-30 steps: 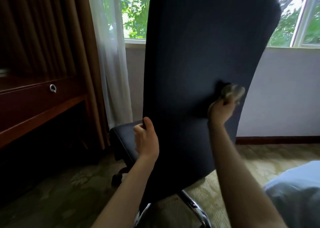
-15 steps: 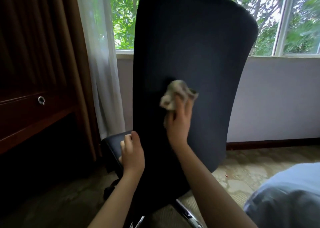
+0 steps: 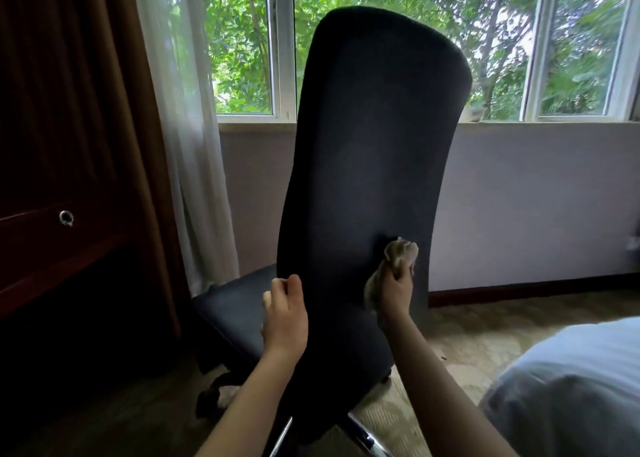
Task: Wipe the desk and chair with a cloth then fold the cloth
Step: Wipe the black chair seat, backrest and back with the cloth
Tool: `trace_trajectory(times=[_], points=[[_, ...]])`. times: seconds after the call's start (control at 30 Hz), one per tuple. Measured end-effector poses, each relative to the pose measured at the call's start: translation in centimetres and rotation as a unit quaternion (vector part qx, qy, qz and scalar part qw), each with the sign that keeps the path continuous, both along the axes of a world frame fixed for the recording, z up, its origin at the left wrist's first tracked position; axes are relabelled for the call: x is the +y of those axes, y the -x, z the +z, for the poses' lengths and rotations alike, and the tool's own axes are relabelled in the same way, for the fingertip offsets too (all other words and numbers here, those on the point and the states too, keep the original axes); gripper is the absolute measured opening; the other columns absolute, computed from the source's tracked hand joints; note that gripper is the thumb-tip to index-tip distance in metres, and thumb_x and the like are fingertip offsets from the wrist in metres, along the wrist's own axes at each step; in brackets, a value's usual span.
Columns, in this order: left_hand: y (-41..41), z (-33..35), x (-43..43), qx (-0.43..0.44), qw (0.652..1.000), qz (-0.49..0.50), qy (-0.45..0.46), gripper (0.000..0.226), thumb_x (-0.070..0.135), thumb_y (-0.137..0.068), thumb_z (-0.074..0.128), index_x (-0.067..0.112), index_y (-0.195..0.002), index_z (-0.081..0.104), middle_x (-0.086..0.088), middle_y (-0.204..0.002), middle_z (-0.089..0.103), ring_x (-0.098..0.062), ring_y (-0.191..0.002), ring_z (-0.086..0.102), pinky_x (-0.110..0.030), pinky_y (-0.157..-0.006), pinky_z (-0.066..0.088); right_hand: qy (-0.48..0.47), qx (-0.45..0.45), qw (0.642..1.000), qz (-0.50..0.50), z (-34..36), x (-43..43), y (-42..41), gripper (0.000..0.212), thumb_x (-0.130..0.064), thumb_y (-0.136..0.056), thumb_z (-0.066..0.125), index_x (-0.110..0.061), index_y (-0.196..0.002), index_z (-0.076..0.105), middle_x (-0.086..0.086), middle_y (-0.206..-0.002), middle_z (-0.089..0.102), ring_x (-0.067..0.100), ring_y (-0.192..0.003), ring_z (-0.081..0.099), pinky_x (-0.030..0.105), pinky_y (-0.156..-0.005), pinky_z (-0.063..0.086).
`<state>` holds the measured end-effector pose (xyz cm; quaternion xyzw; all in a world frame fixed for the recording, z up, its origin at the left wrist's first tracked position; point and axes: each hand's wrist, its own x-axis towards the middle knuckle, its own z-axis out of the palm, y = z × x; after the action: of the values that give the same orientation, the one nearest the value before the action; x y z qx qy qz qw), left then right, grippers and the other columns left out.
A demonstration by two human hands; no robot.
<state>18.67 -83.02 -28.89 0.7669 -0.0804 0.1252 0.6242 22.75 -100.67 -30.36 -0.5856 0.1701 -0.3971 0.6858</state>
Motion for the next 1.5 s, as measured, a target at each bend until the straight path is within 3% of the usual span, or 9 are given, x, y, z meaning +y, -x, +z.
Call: trace_trajectory(times=[0.13,0.27,0.4,0.53,0.73,0.93,1.27,1.37,1.5], points=[[0.5,0.2,-0.9,-0.007,1.000,-0.028,0.008,0.032,0.046,-0.097,0.033,0.021,-0.078,0.041,-0.008,-0.099,0.047,-0.015,-0.078,0.048,-0.036,-0.078,0.042,-0.006,-0.052,0.997,0.055,0.8,0.7,2.3,0.047,-0.033,-0.090,0.062,-0.015,-0.132,0.054,-0.003,-0.110,0.058,0.019,-0.109,0.054,0.037,-0.100,0.041],[1.3,0.2,-2.6,-0.010,0.999,-0.046,0.006,0.030,0.045,-0.097,0.036,0.020,-0.083,0.045,-0.006,-0.099,0.048,-0.018,-0.081,0.049,-0.040,-0.083,0.046,0.060,-0.149,0.985,0.060,7.7,0.8,4.0,0.015,-0.020,-0.096,0.053,-0.020,-0.107,0.063,-0.004,-0.089,0.061,0.010,-0.086,0.057,0.031,-0.086,0.046],[1.4,0.1,-4.2,-0.003,0.998,-0.065,0.011,0.032,0.052,-0.092,0.042,0.022,-0.084,0.048,-0.004,-0.098,0.050,-0.023,-0.088,0.055,-0.051,-0.092,0.045,0.176,-0.234,0.956,-0.004,16.6,1.6,5.7,0.018,-0.010,-0.095,0.050,-0.024,-0.088,0.057,-0.010,-0.073,0.056,-0.005,-0.066,0.051,0.015,-0.066,0.042],[1.3,-0.1,-5.9,-0.004,0.992,-0.068,-0.110,0.052,0.061,-0.081,0.057,0.023,-0.115,0.048,0.006,-0.113,0.046,-0.019,-0.106,0.054,-0.043,-0.104,0.037,0.166,-0.258,0.951,-0.046,18.5,1.3,4.6,0.020,-0.014,-0.095,0.050,-0.023,-0.111,0.058,-0.011,-0.087,0.062,-0.009,-0.074,0.053,0.017,-0.076,0.043],[0.3,1.2,-6.6,-0.157,0.924,0.032,-0.347,0.045,0.053,-0.092,0.044,0.017,-0.119,0.048,0.004,-0.118,0.058,-0.024,-0.102,0.061,-0.033,-0.085,0.044,0.182,-0.260,0.948,-0.025,14.0,1.6,4.8,0.020,-0.014,-0.094,0.050,-0.012,-0.112,0.059,-0.006,-0.086,0.061,0.002,-0.076,0.055,0.017,-0.071,0.044],[-0.8,0.0,-3.1,-0.188,0.951,0.010,-0.244,0.032,0.045,-0.086,0.060,0.022,-0.108,0.060,0.009,-0.102,0.067,-0.024,-0.091,0.063,-0.033,-0.080,0.049,0.188,-0.167,0.968,-0.012,8.8,-1.7,1.4,0.037,-0.017,-0.096,0.052,-0.014,-0.132,0.053,0.006,-0.128,0.058,0.019,-0.120,0.053,0.032,-0.102,0.043],[-3.7,0.4,8.4,-0.086,0.992,-0.072,-0.064,0.040,0.024,-0.077,0.077,0.058,-0.094,0.063,0.012,-0.096,0.072,-0.010,-0.091,0.069,-0.031,-0.084,0.052,0.078,-0.060,0.991,-0.094,11.2,-13.7,-6.2,0.058,-0.050,-0.095,0.034,-0.029,-0.148,0.027,-0.007,-0.134,0.051,0.012,-0.118,0.051,0.027,-0.106,0.033],[-4.8,0.3,10.7,-0.076,0.992,-0.024,-0.103,0.042,0.016,-0.086,0.067,0.056,-0.095,0.060,0.015,-0.092,0.071,-0.008,-0.092,0.066,-0.030,-0.082,0.051,0.022,-0.090,0.985,-0.143,11.4,-11.3,-6.0,0.076,-0.064,-0.083,0.027,-0.022,-0.147,0.034,0.000,-0.141,0.045,0.016,-0.129,0.042,0.028,-0.109,0.028],[-5.5,0.5,12.0,-0.070,0.986,0.011,-0.152,0.034,0.016,-0.088,0.064,0.022,-0.122,0.057,0.012,-0.096,0.063,-0.016,-0.095,0.061,-0.031,-0.079,0.046,0.202,-0.185,0.942,-0.194,9.9,-1.2,-3.8,0.049,-0.014,-0.088,0.040,-0.021,-0.137,0.047,0.004,-0.154,0.023,0.025,-0.144,0.009,0.044,-0.116,0.022]])
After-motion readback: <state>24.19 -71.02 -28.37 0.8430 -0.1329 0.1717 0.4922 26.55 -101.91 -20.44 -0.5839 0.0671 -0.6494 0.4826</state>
